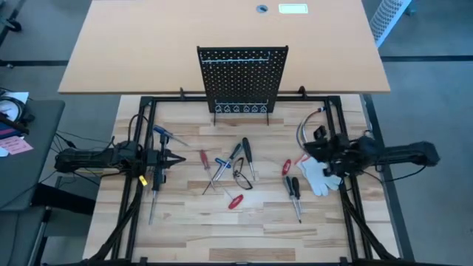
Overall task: Hang tools onto peg board
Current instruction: Hang the clear safety goggles on the pegboard
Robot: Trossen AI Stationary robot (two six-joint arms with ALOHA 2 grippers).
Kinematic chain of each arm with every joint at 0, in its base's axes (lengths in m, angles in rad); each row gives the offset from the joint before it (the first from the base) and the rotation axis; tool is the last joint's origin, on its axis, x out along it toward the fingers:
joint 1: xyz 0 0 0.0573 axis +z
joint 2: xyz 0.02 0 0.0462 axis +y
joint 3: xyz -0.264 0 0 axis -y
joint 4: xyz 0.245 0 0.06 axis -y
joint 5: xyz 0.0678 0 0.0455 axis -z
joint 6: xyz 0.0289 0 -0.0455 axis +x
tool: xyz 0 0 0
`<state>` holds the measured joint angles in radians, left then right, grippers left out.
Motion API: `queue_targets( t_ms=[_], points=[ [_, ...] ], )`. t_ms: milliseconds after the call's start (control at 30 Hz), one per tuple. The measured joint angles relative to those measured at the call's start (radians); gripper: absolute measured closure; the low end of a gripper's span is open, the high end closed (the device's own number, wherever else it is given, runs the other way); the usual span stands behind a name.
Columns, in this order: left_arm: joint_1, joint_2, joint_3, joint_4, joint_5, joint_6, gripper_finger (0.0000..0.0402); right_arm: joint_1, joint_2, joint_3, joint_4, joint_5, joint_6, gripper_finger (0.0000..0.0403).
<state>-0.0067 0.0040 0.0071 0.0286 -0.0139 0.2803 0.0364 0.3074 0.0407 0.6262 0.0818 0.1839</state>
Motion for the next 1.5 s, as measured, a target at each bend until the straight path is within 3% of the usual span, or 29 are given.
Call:
queue_targets(
  t_ms=[200, 467, 600, 733, 967, 1167, 1500],
  points=[
    [0.0, 0.0, 0.0, 0.0, 0.0, -0.049, 0.0401, -0.043, 0.325, 0.104, -0.077, 0.051, 0.003, 0.0325],
    [0.0, 0.0, 0.0, 0.0, 0.0, -0.142, 0.0401, -0.138, 0.611, 0.353, -0.472, 0.028, 0.071, 0.0242],
    [0.0, 0.0, 0.0, 0.03, 0.0, -0.187, 0.0401, -0.104, 0.767, 0.507, -0.686, -0.018, 0.078, 0.0193],
    [0.0, 0.0, 0.0, 0.05, 0.0, -0.285, 0.0401, -0.013, 0.939, 0.643, -0.762, -0.05, 0.081, 0.0165],
    [0.0, 0.0, 0.0, 0.051, 0.03, -0.466, 0.0401, 0.149, 1.209, 0.774, -0.747, -0.054, 0.073, 0.0166],
    [-0.027, 0.0, 0.0, 0.064, 0.062, -0.504, 0.0402, 0.267, 1.366, 0.848, -0.667, -0.056, 0.07, 0.0173],
    [-0.053, 0.0, 0.0, 0.091, 0.061, -0.436, 0.0401, 0.201, 1.568, 0.952, -0.639, 0.023, 0.078, 0.0197]
  ],
)
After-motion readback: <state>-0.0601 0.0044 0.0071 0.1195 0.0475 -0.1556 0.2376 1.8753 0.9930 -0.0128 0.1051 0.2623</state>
